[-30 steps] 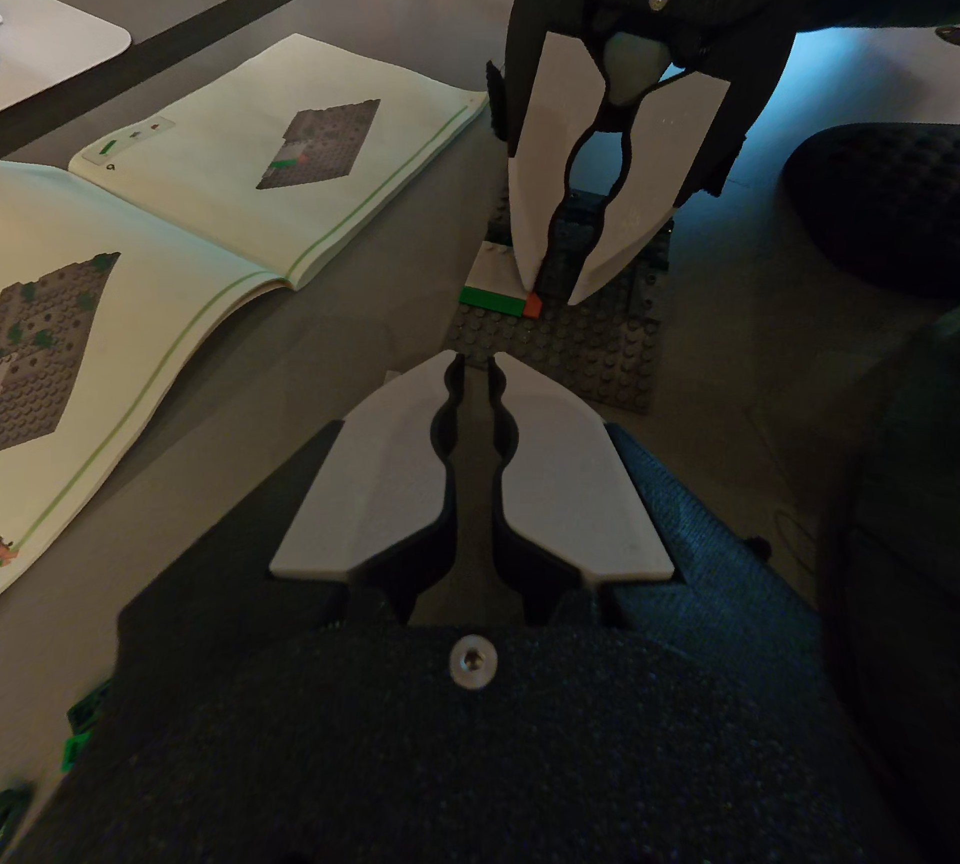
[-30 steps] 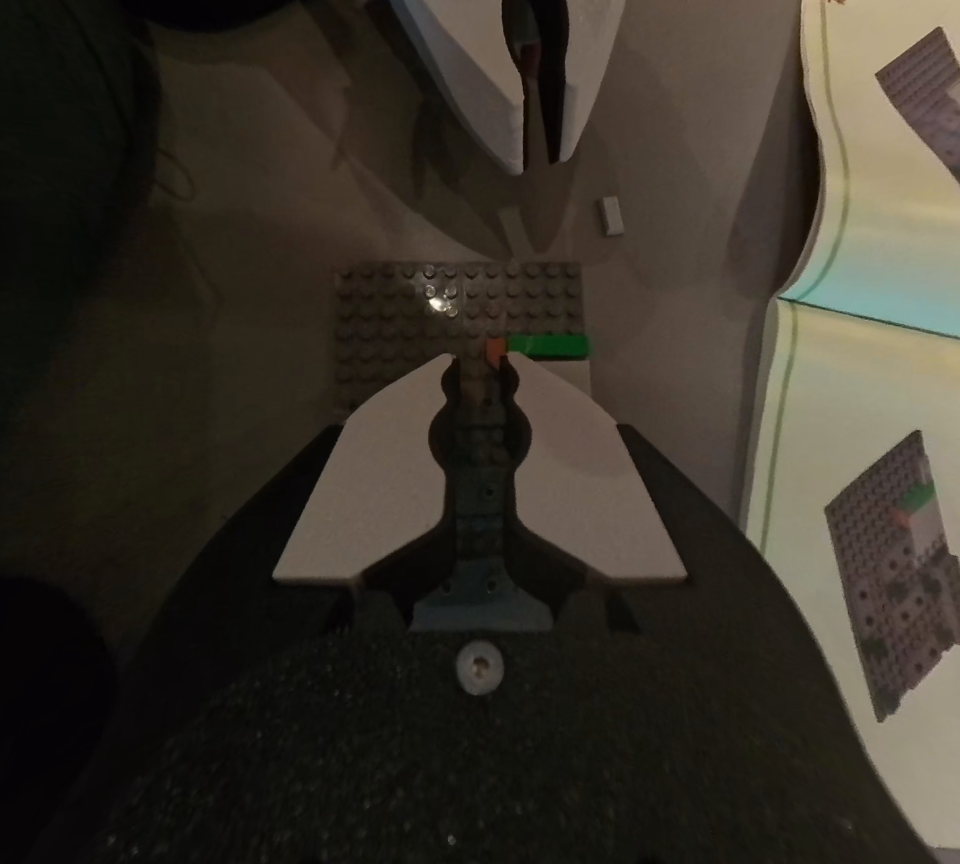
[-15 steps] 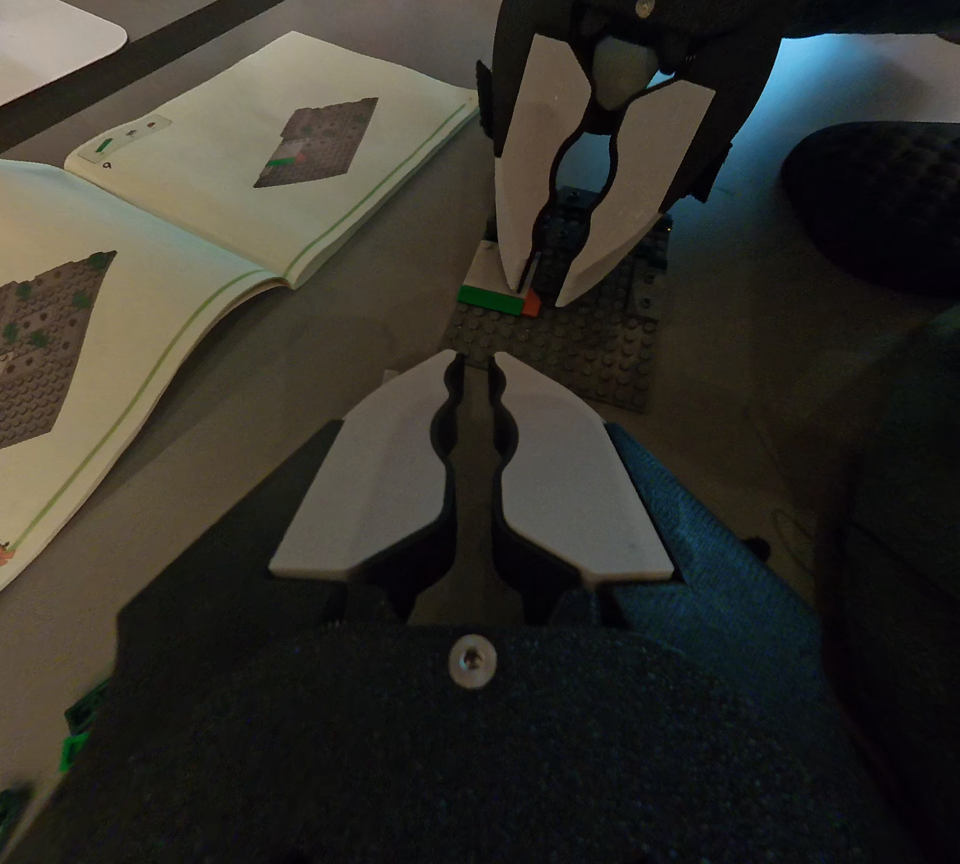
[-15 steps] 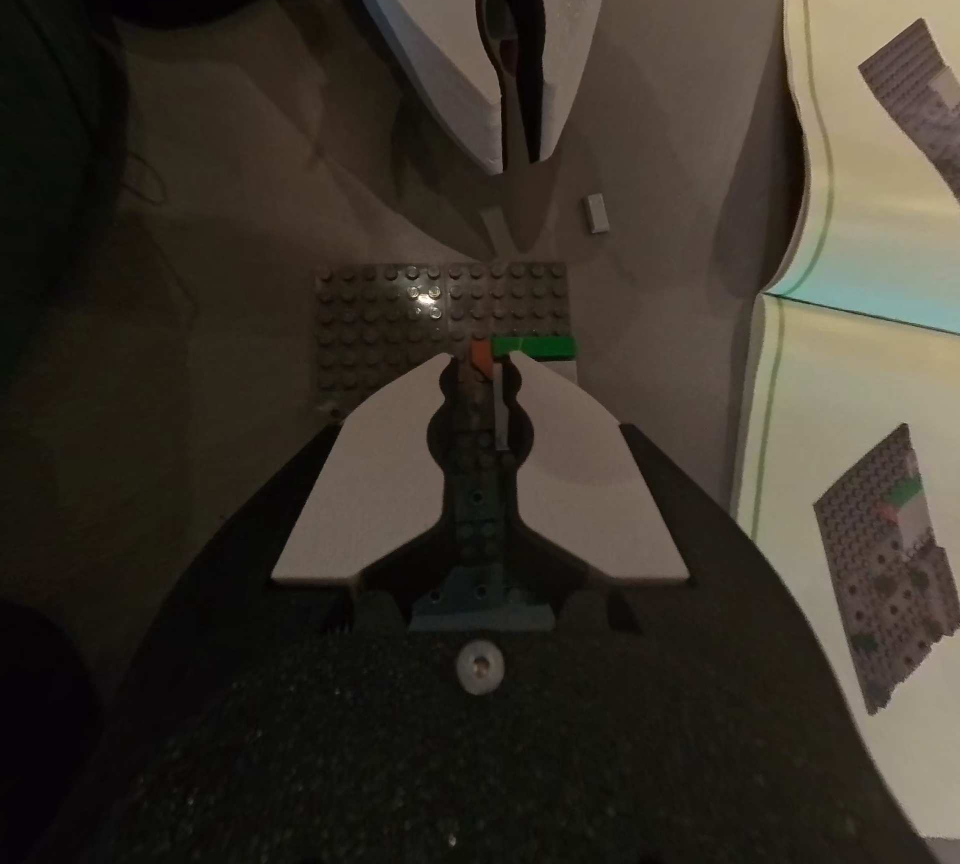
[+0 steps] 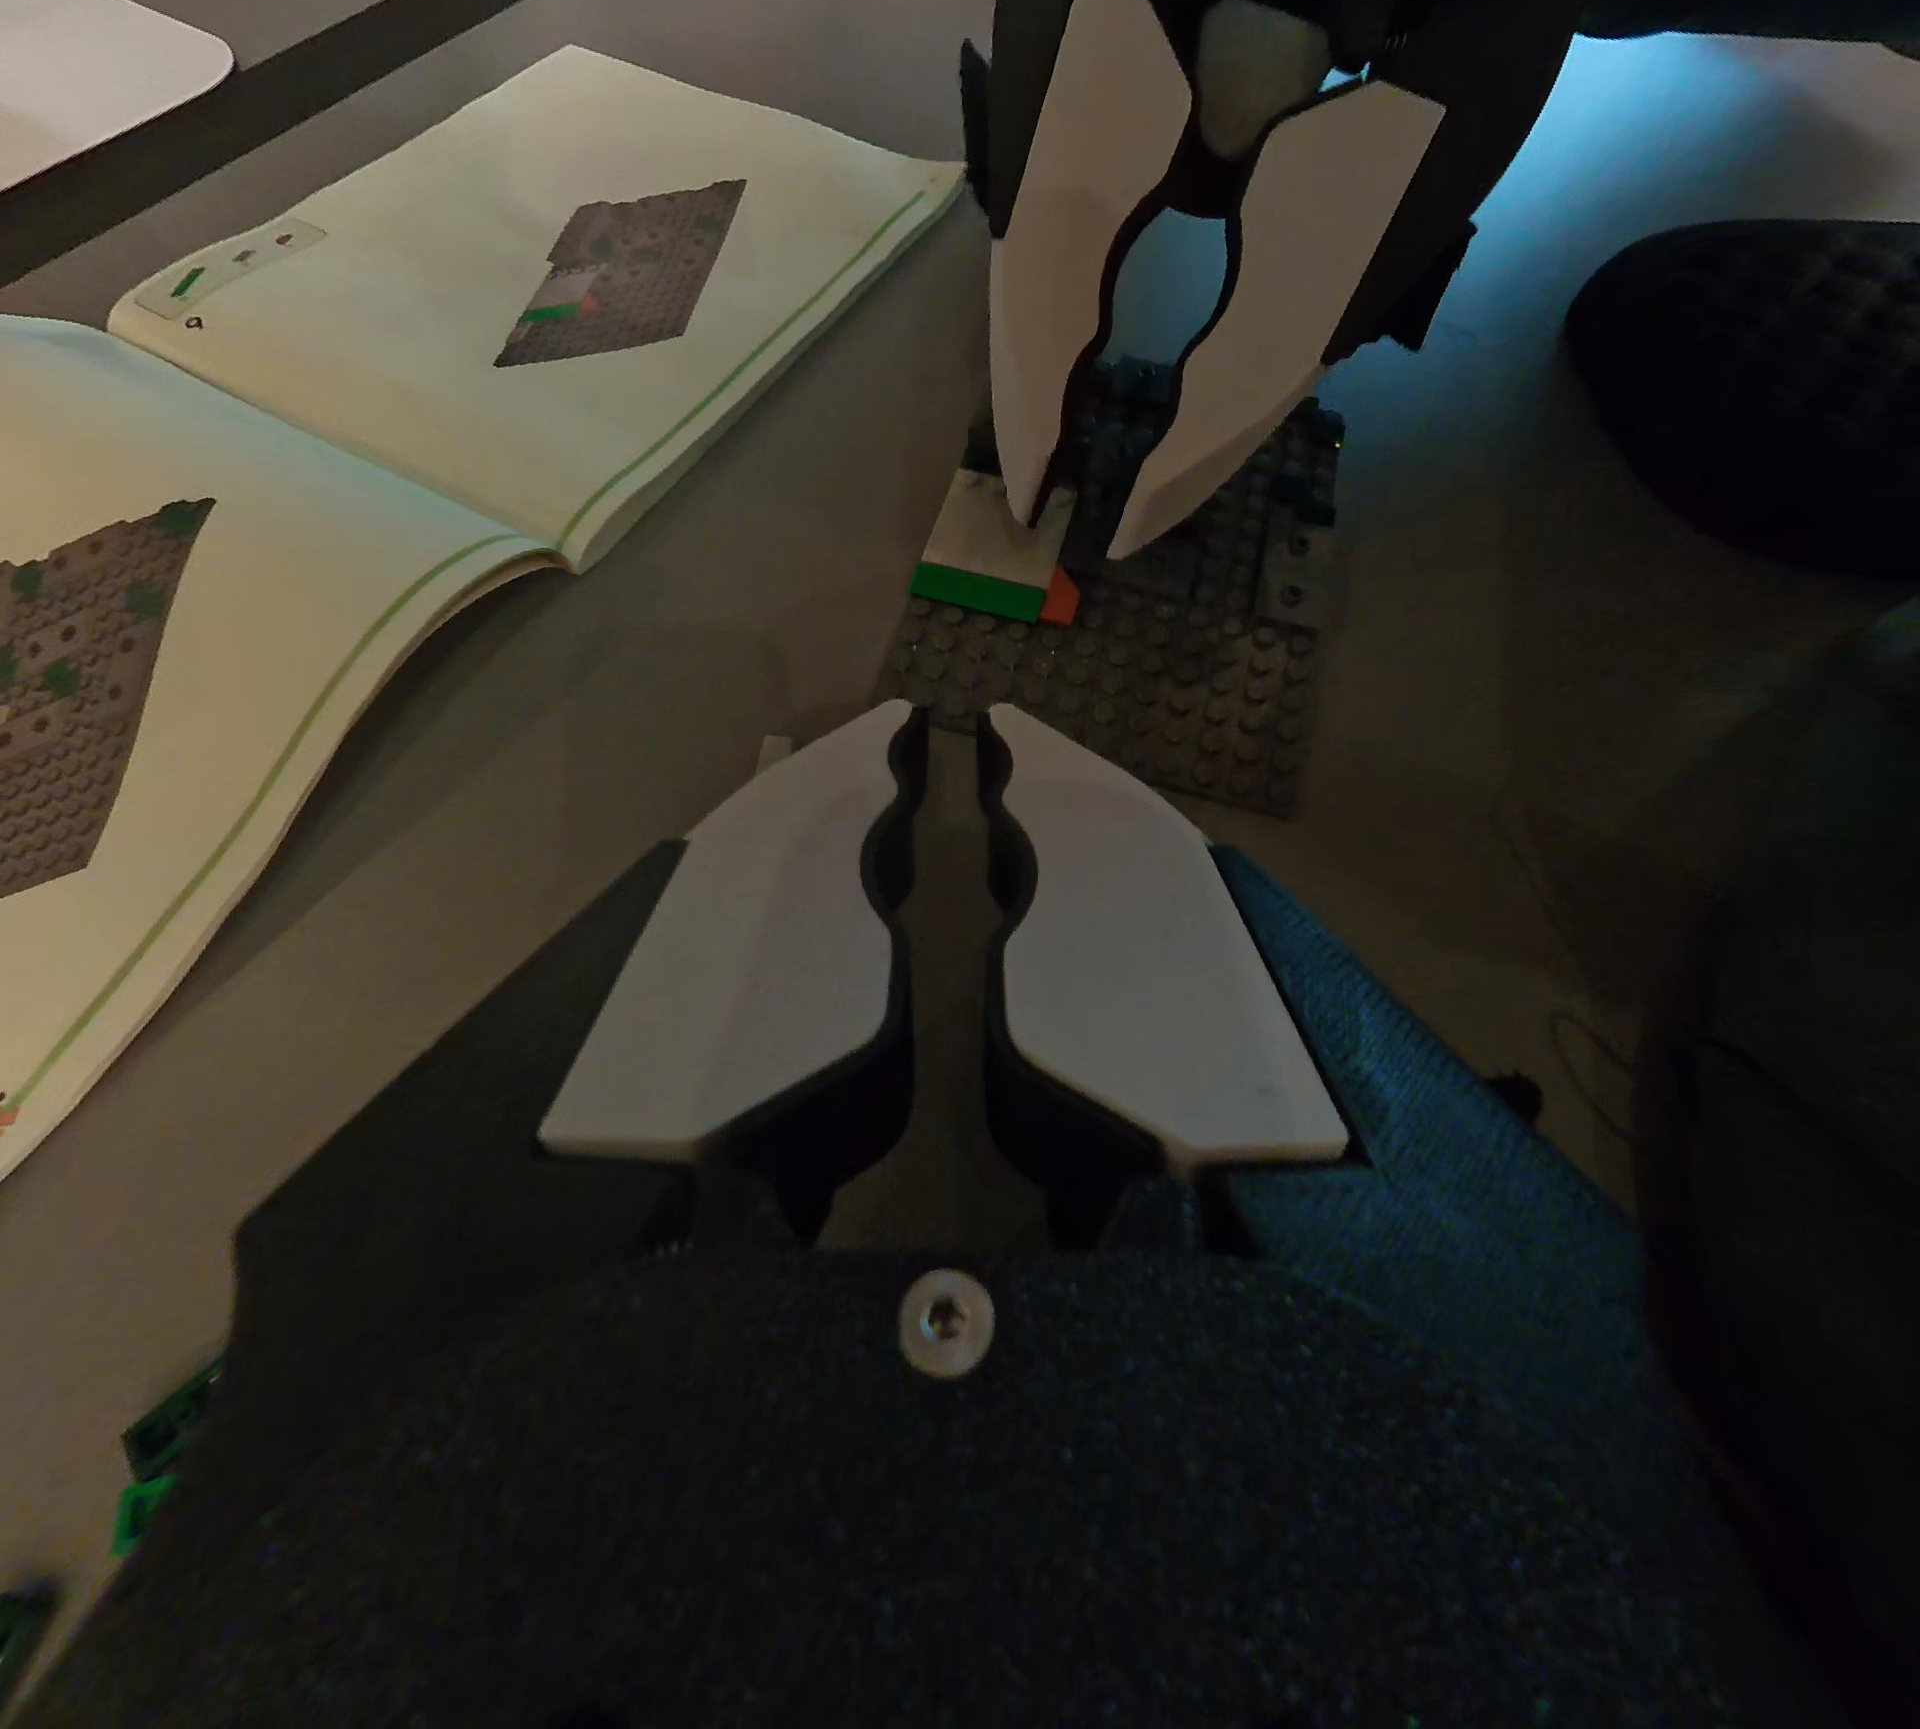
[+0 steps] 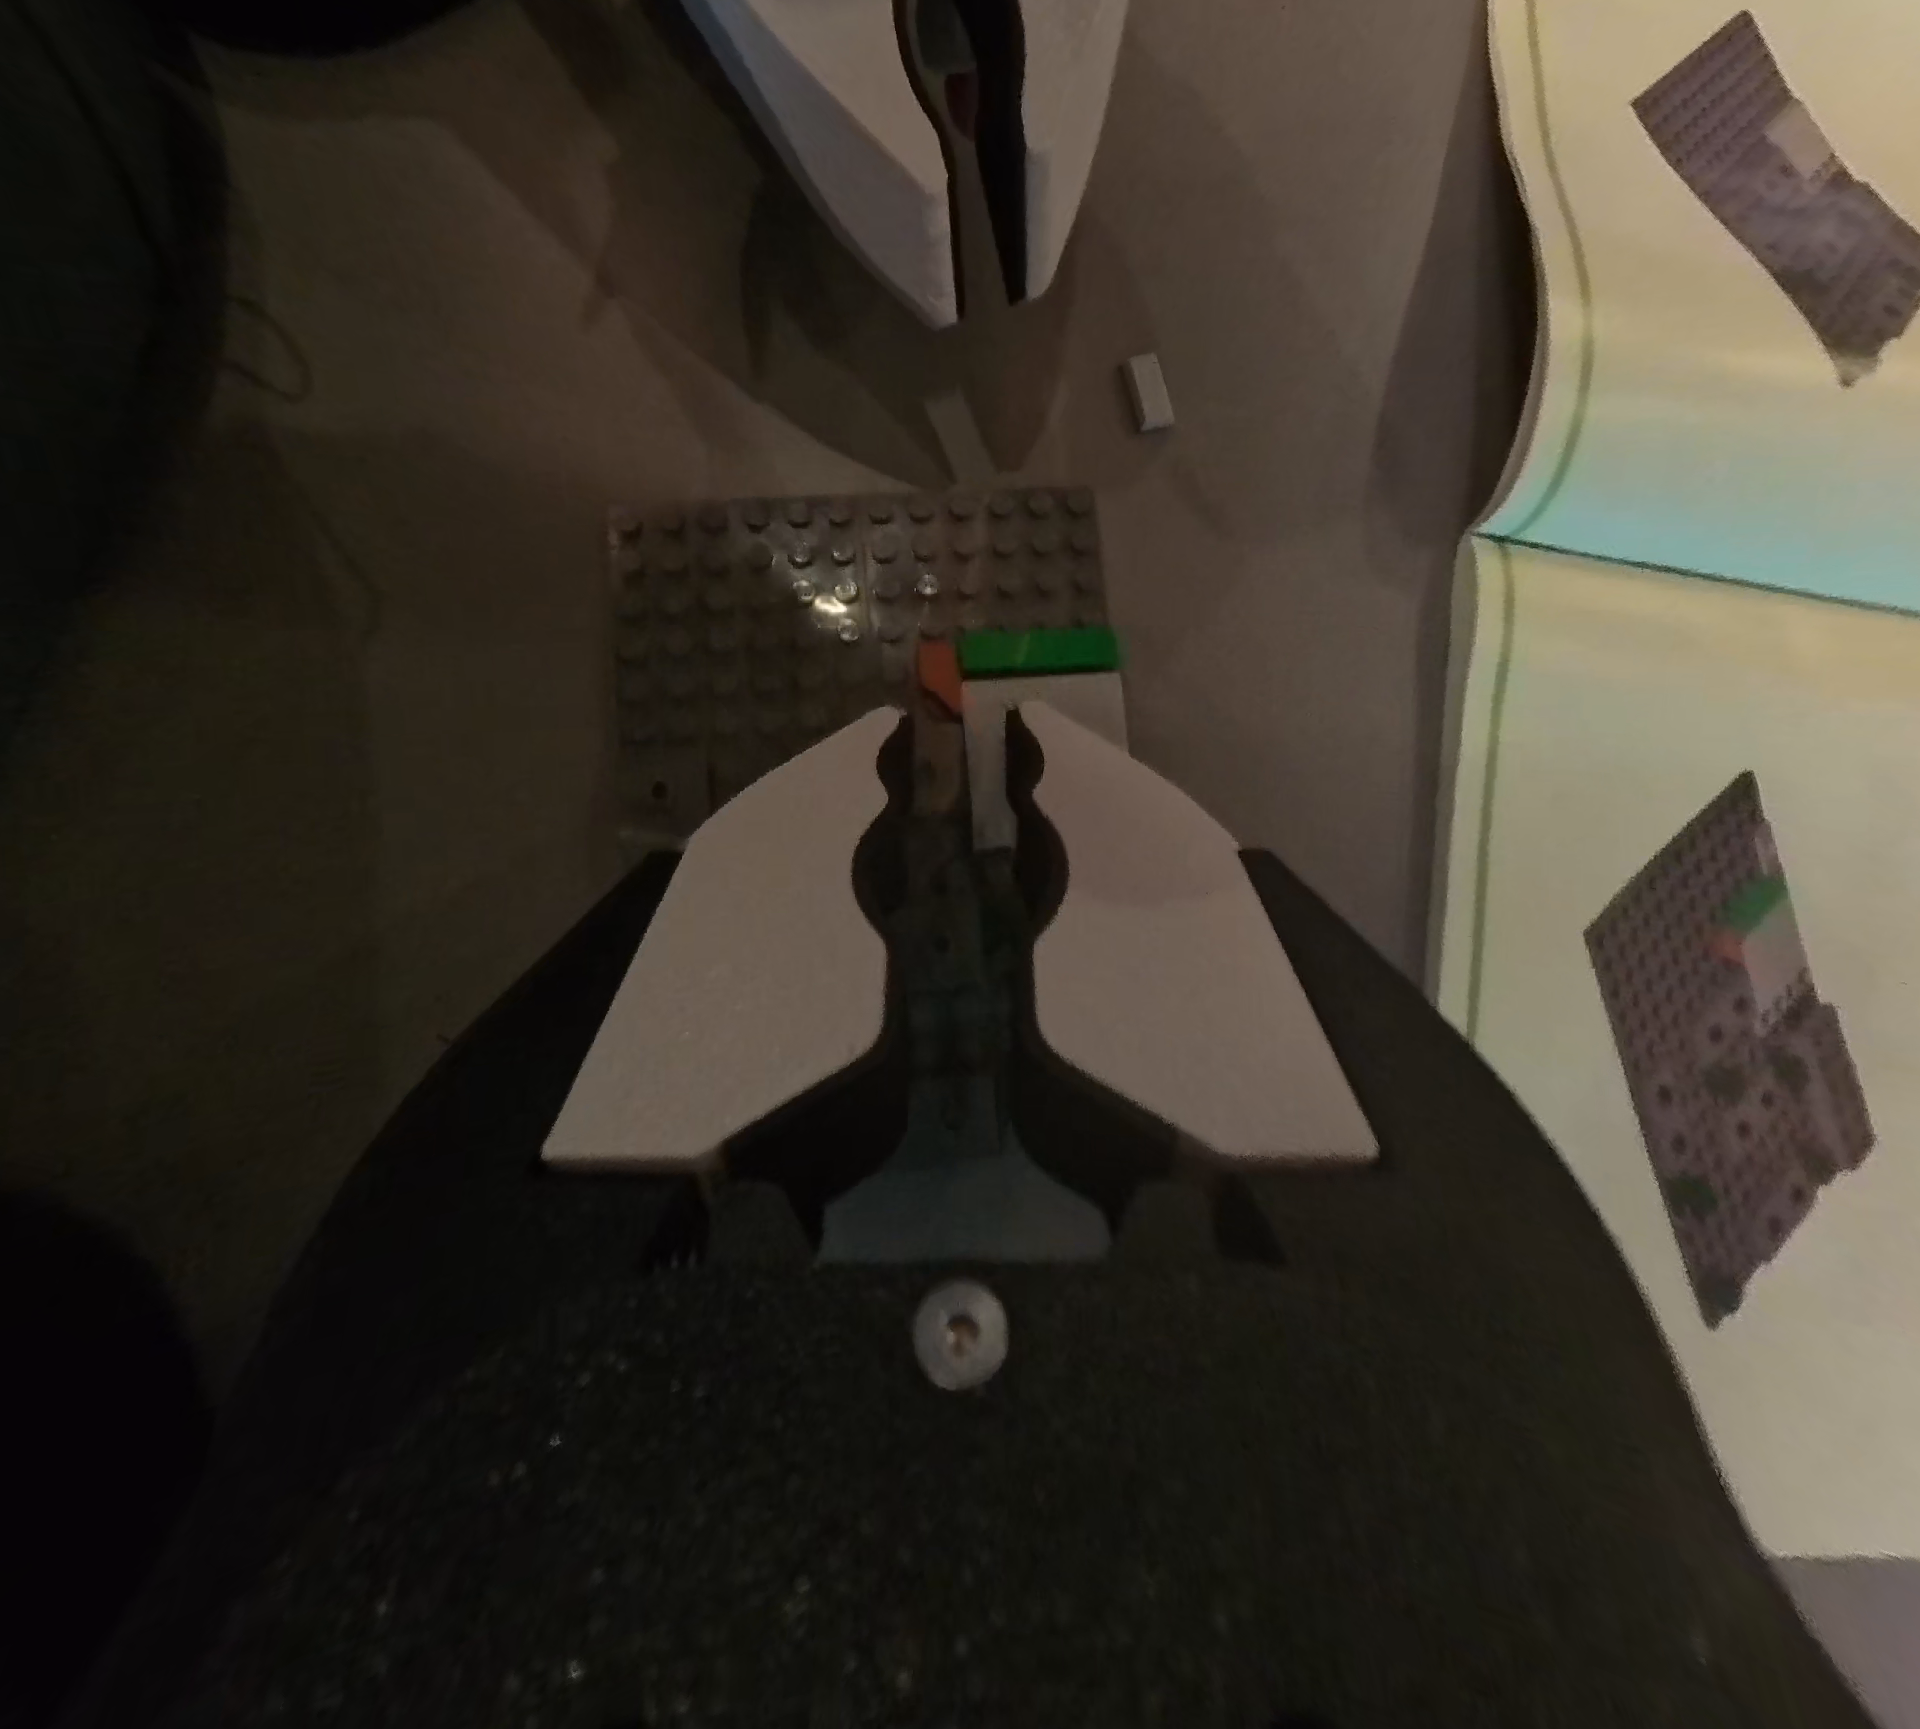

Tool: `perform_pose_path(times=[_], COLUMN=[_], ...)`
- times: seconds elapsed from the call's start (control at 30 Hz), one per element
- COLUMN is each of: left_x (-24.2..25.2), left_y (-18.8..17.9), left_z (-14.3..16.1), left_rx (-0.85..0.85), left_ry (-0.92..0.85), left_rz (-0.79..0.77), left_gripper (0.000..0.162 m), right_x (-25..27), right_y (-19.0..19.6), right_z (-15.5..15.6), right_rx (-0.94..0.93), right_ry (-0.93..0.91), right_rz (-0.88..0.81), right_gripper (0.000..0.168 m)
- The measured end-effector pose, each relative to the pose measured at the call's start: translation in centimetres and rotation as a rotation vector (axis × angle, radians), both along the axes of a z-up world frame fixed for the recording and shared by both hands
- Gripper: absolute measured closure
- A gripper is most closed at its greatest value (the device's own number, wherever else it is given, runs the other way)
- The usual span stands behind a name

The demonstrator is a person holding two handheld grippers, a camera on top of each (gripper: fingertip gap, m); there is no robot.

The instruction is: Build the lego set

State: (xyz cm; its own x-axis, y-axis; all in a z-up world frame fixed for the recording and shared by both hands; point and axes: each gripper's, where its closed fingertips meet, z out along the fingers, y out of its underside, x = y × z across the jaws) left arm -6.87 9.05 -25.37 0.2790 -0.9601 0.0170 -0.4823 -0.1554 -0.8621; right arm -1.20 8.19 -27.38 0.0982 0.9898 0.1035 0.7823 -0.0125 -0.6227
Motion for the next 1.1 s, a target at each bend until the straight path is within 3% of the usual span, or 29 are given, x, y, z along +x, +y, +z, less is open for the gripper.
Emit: perform_pose_path(times=[1.1], left_x=[-0.2], left_y=[0.0], left_z=[0.1], left_rx=[0.001], left_ry=[-0.004], left_rz=[-0.002], left_gripper=[0.153], right_x=[-1.3], right_y=[-0.3], right_z=[-0.7], right_rx=[0.016], right_ry=[-0.019], right_rz=[0.036], right_gripper=[0.166])
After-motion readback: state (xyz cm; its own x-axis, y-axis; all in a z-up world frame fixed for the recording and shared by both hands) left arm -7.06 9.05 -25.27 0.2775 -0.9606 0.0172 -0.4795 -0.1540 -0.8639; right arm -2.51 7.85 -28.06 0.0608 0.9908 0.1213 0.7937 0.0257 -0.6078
